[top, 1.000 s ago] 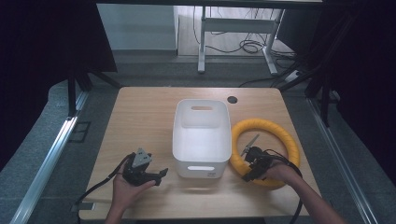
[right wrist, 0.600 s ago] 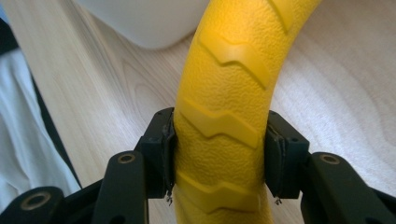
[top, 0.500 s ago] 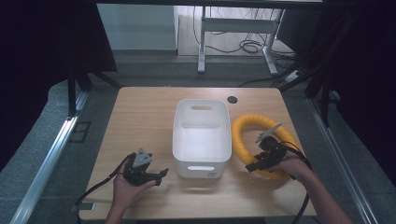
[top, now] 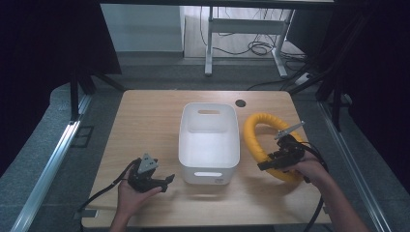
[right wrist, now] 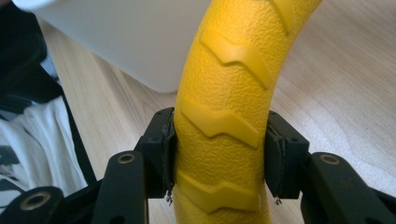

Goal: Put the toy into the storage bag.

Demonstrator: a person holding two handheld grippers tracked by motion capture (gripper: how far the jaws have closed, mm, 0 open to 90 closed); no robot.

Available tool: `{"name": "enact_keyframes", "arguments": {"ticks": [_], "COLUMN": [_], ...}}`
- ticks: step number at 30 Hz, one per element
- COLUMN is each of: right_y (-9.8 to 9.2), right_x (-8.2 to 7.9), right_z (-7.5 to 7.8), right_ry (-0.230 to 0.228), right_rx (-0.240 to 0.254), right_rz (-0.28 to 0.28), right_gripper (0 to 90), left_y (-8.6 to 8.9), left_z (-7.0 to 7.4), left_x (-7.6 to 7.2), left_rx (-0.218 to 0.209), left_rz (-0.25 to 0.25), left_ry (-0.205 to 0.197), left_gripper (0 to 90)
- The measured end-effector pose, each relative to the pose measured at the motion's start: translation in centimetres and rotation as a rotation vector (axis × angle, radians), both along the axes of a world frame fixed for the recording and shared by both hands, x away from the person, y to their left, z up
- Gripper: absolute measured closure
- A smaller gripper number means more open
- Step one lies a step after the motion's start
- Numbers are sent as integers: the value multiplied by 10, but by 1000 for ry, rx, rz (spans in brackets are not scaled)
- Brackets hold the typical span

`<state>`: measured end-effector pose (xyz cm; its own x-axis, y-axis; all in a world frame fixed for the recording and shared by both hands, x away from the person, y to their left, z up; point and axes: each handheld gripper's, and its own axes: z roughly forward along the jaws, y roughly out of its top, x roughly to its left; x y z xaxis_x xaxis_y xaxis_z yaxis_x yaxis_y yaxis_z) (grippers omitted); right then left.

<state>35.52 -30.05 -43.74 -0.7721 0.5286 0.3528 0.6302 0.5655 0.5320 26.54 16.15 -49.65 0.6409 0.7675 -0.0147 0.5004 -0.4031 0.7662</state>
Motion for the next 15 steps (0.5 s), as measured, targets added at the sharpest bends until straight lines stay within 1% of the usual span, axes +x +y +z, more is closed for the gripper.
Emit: {"name": "enact_keyframes", "arguments": {"ticks": [5, 11, 12, 13, 15], "right_y": [-7, -14, -14, -15, -19], "right_x": [3, 7, 7, 7, 8], "right_z": [7, 14, 14, 15, 18], "right_ry": [0, -30, -30, -31, -49], "right_rx": [44, 93, 93, 103, 136], "right_rz": [-20, -48, -48, -54, -71], "right_gripper": [505, 505, 505, 505, 505], "left_y": [-1, -1, -1, -1, -1], "left_z": [-1, -1, -1, -1, -2], "left_x": [0, 0, 0, 0, 1], "left_rx": [4, 1, 1, 2, 4], "left_rz": [-2, 2, 2, 2, 1], "left_ry": [3, 0, 0, 0, 2], "left_gripper": [155, 155, 155, 155, 155]}}
